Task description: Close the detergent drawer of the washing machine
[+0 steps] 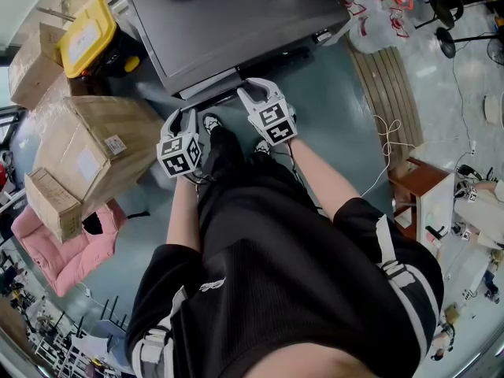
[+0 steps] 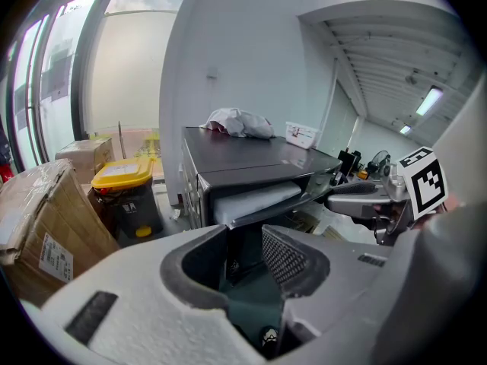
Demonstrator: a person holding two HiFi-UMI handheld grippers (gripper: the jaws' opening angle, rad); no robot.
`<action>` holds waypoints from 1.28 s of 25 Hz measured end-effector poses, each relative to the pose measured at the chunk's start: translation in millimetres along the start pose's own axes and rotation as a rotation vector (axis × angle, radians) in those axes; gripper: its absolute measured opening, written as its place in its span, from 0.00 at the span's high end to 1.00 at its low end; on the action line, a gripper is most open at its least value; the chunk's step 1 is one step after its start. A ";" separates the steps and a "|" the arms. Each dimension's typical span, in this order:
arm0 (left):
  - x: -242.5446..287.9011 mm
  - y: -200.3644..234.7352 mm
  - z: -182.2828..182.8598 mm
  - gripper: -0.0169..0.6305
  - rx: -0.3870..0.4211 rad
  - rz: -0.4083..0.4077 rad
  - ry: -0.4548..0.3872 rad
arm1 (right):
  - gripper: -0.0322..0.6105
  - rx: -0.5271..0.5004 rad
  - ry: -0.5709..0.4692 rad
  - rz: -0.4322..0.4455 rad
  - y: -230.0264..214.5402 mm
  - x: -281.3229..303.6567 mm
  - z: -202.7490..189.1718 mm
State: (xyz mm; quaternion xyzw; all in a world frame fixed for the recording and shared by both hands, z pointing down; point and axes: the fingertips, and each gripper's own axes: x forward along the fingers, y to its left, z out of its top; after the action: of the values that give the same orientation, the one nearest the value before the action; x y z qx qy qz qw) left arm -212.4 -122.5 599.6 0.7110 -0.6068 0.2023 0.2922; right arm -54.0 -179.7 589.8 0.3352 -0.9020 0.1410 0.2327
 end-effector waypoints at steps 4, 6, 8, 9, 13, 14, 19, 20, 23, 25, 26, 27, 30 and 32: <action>0.0 -0.2 -0.3 0.75 0.003 -0.002 0.000 | 0.79 0.002 -0.001 -0.002 0.1 0.1 -0.5; -0.3 -0.4 0.1 0.75 0.004 -0.004 0.002 | 0.79 0.003 0.001 -0.002 0.1 -0.3 -0.2; -0.4 -0.2 0.2 0.75 0.006 -0.006 0.004 | 0.79 0.003 0.004 -0.001 0.2 -0.3 0.1; -0.5 -0.2 0.2 0.75 0.007 -0.006 0.004 | 0.80 0.003 0.004 0.000 0.2 -0.3 0.0; -0.6 -0.5 2.1 0.75 0.012 -0.006 0.000 | 0.79 0.007 -0.001 -0.003 -0.6 -0.4 1.1; -0.4 0.3 3.2 0.75 0.012 -0.005 -0.002 | 0.79 0.009 -0.004 -0.005 -0.7 0.2 2.0; 5.1 6.9 9.2 0.75 0.011 0.002 -0.005 | 0.80 0.015 -0.008 -0.018 -3.5 8.6 7.0; 5.9 7.7 9.5 0.75 0.010 0.003 -0.004 | 0.80 0.015 -0.008 -0.019 -3.8 9.8 7.3; 6.6 8.7 10.5 0.75 0.008 0.003 -0.001 | 0.80 0.018 -0.007 -0.021 -4.2 11.1 8.2; 7.3 8.9 11.3 0.75 0.007 0.001 -0.001 | 0.80 0.018 -0.006 -0.023 -4.8 11.6 8.5; 7.8 9.2 11.8 0.75 0.007 0.000 -0.002 | 0.80 0.017 -0.006 -0.023 -5.1 12.2 8.9; 8.2 9.7 12.4 0.75 0.006 0.000 -0.003 | 0.80 0.016 -0.005 -0.023 -5.3 12.8 9.4; 8.8 9.9 13.8 0.75 0.005 0.000 -0.006 | 0.80 0.014 -0.003 -0.024 -6.1 13.3 10.7; 9.0 9.4 13.4 0.75 0.004 -0.001 -0.007 | 0.80 0.015 -0.002 -0.024 -6.2 13.0 10.3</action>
State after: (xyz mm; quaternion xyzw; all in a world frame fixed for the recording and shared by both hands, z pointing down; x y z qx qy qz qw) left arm -220.9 -139.0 596.9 0.7126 -0.6070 0.2009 0.2888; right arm -61.8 -195.5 588.3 0.3479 -0.8971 0.1445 0.2309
